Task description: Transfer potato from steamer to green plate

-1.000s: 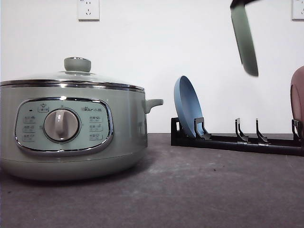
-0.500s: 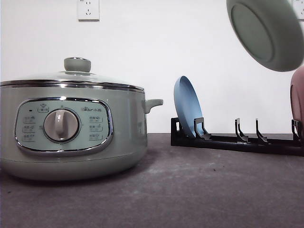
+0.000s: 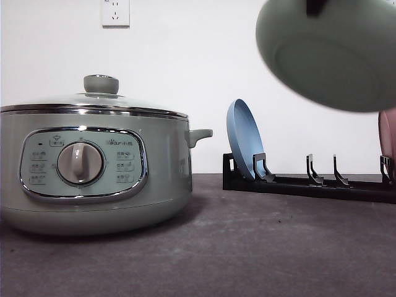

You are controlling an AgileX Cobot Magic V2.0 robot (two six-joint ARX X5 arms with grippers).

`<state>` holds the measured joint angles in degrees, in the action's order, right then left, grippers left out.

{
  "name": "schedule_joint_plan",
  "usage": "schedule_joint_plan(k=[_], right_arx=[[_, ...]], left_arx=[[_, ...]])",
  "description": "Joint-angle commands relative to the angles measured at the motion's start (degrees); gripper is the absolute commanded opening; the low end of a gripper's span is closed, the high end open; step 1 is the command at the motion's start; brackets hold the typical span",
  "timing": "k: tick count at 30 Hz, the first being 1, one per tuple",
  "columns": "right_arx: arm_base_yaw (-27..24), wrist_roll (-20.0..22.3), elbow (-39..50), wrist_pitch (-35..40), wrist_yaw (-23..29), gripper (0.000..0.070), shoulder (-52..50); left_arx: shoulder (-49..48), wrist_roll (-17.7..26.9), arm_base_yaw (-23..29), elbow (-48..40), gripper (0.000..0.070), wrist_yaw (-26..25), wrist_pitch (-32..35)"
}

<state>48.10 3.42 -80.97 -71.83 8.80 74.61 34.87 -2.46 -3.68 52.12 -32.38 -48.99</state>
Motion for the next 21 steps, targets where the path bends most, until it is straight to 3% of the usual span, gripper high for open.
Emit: schedule_joint_plan(k=[1,11,21], right_arx=[[2.66,-1.72,2.46,1.44,1.56,0.0006,0.63],[11.65,-4.10,18.83,13.17,5.50,0.0006,2.95],[14.21,-4.06,23.75,20.88,9.31,0.0006,12.06]], left_arx=[[0.28,0.35,-0.20,1.09,0.0672,-0.25,0.83],[0.28,0.33,-0.20,1.09,0.0672,-0.26,0.81],[0.28,0.33,-0.20,1.09,0.0673,-0.24,0.80]])
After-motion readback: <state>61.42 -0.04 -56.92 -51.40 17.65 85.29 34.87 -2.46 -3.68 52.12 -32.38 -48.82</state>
